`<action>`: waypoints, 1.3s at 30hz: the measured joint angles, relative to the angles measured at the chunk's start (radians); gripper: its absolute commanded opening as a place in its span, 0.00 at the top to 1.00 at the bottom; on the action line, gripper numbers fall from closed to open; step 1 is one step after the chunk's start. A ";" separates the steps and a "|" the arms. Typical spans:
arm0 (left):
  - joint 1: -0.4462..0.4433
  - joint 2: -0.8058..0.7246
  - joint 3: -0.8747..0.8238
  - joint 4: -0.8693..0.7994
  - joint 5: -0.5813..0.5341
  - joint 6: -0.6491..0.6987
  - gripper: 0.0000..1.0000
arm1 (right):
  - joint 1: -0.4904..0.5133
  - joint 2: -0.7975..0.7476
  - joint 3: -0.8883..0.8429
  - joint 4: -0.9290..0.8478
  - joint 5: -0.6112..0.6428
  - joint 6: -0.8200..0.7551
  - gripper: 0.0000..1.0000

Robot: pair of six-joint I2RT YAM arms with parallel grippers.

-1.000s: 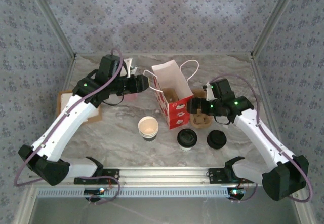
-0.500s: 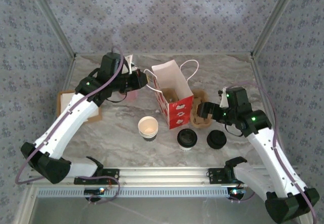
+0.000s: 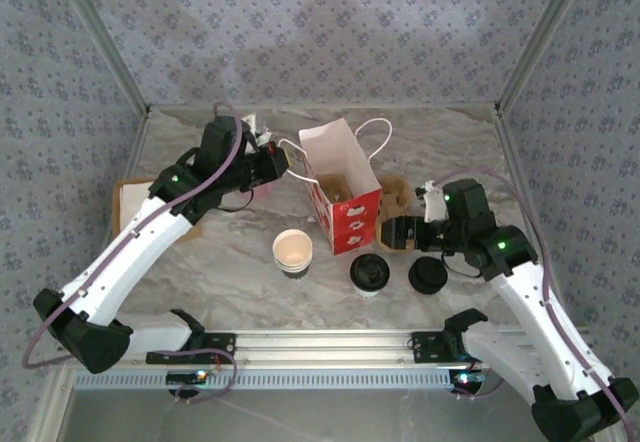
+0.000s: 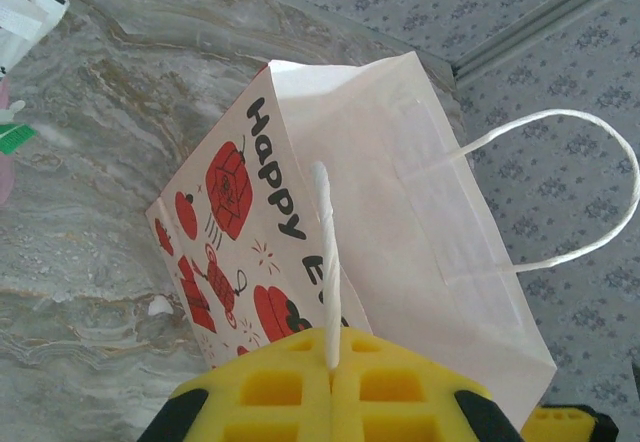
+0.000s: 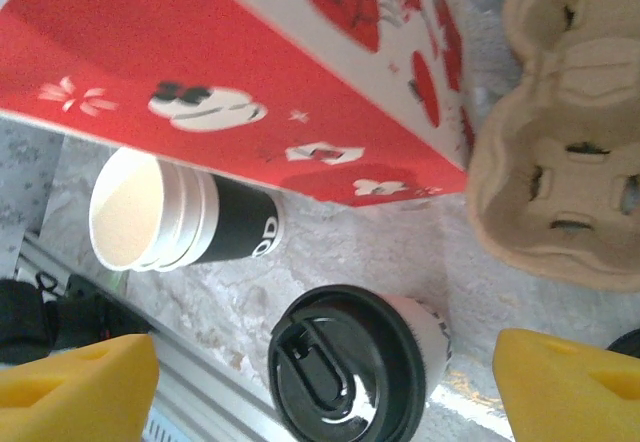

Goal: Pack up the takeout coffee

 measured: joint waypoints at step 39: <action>-0.102 0.005 0.038 -0.027 -0.188 0.022 0.06 | 0.478 0.284 0.040 -0.069 0.330 -0.055 0.06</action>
